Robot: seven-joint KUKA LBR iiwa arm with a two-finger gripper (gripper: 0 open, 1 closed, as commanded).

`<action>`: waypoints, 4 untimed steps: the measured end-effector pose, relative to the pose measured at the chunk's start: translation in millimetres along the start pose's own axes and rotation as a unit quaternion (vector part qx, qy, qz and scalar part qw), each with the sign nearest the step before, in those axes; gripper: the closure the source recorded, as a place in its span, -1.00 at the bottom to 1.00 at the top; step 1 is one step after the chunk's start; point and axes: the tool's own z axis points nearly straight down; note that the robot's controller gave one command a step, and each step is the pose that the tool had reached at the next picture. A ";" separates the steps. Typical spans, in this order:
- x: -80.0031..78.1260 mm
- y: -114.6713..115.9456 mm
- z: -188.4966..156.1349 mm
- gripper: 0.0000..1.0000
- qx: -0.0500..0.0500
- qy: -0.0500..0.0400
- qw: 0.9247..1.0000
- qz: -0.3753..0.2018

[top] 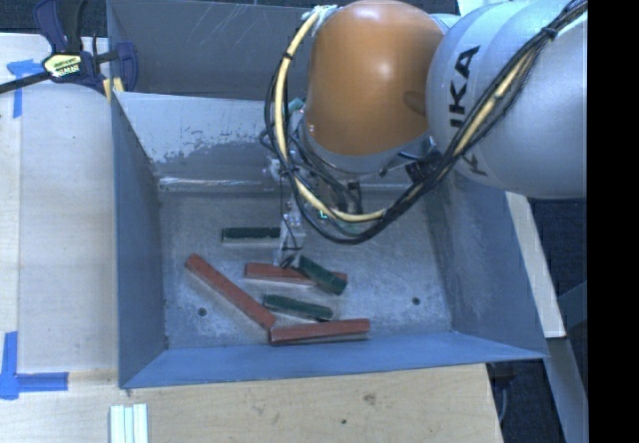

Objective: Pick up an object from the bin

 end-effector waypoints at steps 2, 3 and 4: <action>-18.7 -31.5 172.6 -1.00 -0.001 -0.003 0.999 0.032; -17.7 -32.2 173.8 1.00 0.000 -0.002 0.999 0.032; -23.3 -45.3 142.8 1.00 0.000 -0.006 0.995 -0.102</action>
Offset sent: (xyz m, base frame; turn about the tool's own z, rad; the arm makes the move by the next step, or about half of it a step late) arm 0.0117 -0.0122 -0.1614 0.0062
